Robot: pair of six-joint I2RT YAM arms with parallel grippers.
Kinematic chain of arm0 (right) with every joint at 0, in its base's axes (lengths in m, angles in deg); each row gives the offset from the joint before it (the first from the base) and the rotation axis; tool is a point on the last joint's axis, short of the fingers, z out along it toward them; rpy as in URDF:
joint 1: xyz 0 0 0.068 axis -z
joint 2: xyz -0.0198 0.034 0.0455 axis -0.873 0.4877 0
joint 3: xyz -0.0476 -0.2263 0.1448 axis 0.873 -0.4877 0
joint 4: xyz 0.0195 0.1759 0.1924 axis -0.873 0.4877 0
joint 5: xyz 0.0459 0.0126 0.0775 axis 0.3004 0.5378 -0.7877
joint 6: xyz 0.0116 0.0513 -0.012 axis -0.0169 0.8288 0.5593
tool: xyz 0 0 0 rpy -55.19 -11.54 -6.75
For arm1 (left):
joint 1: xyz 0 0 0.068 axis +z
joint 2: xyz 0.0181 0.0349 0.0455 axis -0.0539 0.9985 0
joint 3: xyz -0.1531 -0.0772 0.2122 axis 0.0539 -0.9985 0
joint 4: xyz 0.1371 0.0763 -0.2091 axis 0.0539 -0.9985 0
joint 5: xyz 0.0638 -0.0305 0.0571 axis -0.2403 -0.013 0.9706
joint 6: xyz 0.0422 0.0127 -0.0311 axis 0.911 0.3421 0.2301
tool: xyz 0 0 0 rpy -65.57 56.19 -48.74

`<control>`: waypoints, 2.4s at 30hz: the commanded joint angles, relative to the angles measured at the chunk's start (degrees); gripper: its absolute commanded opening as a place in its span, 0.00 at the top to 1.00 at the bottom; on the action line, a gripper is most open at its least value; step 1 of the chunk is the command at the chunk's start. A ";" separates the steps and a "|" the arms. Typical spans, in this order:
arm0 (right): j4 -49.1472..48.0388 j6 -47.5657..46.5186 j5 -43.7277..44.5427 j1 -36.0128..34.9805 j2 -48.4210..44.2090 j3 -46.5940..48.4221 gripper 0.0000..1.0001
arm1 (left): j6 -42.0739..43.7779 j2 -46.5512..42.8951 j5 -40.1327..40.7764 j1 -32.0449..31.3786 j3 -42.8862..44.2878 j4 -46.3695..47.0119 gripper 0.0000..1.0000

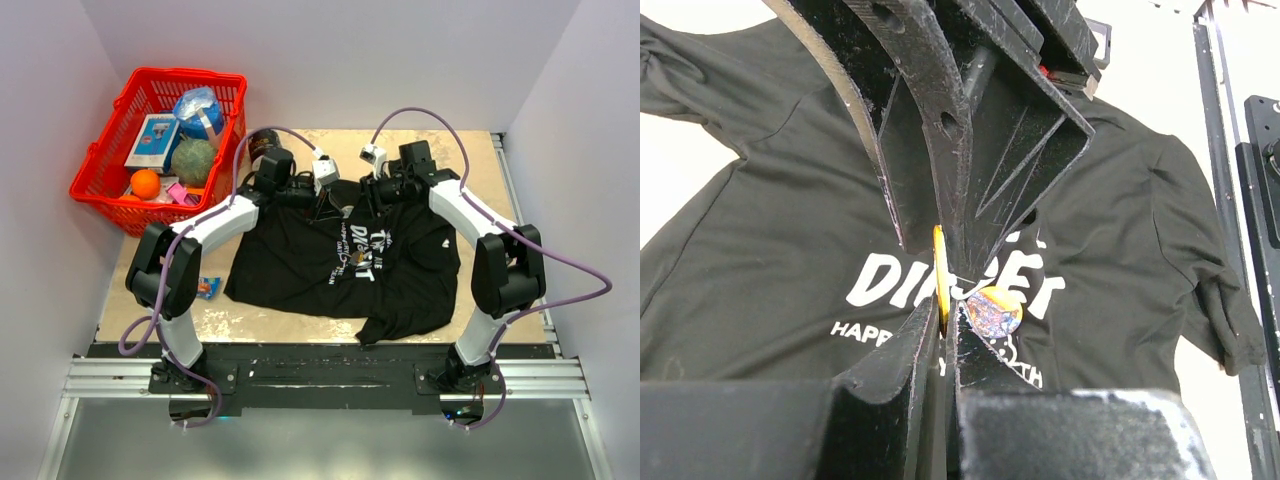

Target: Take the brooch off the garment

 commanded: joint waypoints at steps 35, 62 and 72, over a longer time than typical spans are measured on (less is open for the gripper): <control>-16.56 25.60 3.46 3.81 2.13 -1.46 0.52 | 8.73 -0.19 -1.53 -4.42 4.80 -8.31 1.00; 6.45 -17.87 -8.13 9.71 -5.86 0.12 0.53 | 4.26 0.77 -6.88 0.41 5.23 -8.22 1.00; 12.61 -28.17 -6.47 2.42 -10.61 -1.90 0.49 | -6.74 1.74 -11.81 0.50 4.44 1.53 1.00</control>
